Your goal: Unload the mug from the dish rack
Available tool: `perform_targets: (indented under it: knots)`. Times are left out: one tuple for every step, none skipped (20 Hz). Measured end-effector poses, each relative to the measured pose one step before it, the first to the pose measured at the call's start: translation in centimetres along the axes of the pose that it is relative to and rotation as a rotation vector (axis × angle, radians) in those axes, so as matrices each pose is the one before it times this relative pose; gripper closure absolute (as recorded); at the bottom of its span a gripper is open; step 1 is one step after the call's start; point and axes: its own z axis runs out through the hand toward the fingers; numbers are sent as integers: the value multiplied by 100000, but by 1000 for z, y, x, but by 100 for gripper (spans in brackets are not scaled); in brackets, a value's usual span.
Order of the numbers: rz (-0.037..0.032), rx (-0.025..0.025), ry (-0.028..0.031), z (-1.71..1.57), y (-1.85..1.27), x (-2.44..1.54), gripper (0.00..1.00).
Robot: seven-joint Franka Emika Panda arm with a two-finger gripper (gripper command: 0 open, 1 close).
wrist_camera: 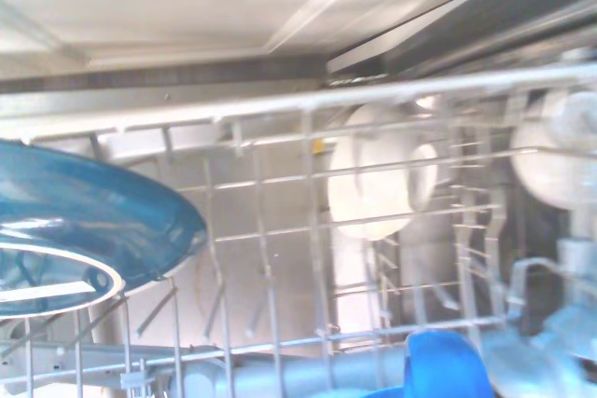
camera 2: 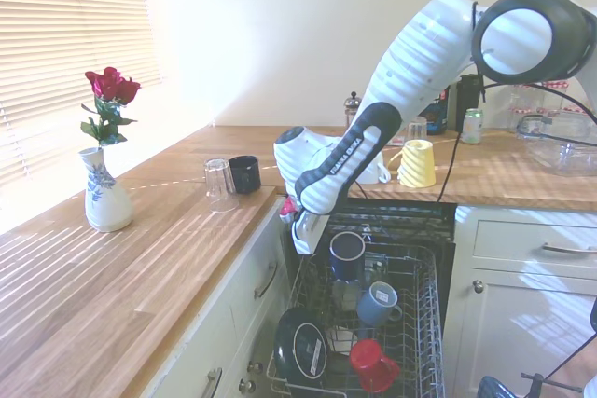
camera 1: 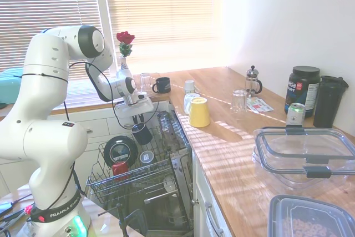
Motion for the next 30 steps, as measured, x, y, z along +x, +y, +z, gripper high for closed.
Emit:
perform_targets:
  knots:
    - [588,370,314,-1161,364,189,100]
    - [640,273,325,-1126,408,202,100]
    - [864,293,264,-1125,507,291,100]
    - [996,327,125,-1117,496,361,100]
    - [1132,332,228,-1048,463,512,100]
    - [1108,230,244,-1072,373,678,100]
    - [1071,233,216,-992,284,710,100]
    - [1136,149,219,-989,240,796,100]
    - [1172,44,114,-1018,251,790,100]
    - [1110,88,169,-1120,252,863,100]
    - [1059,67,70,-1116,295,898,100]
    - [920,-25,-48,-1021,436,1017,100]
    - [1037,-8,15,-916,405,1098,100]
    - [838,152,-53,-686,393,1171,100]
    - [706,310,-142,-463,323,1162,100]
    - [681,168,-519,-232,320,1121,100]
    - [448,174,-496,-74,224,1069,100]
    - [514,405,-522,65,102,995,100]
    - [343,424,-372,194,114,988,100]
    - [130,346,-621,279,127,936,100]
    - [118,346,-530,246,109,855,100]
    - [43,367,-603,267,137,833,100]
    - [119,294,-563,296,190,821,100]
    - [69,43,-207,201,219,770,100]
    - [-264,94,-144,135,239,721,100]
    - [-46,92,-216,184,302,710,100]
    - [186,27,-112,125,393,701,100]
    - [-82,-77,-360,181,429,634,100]
    - [92,165,-269,122,456,618,100]
    - [119,81,-395,264,526,636,100]
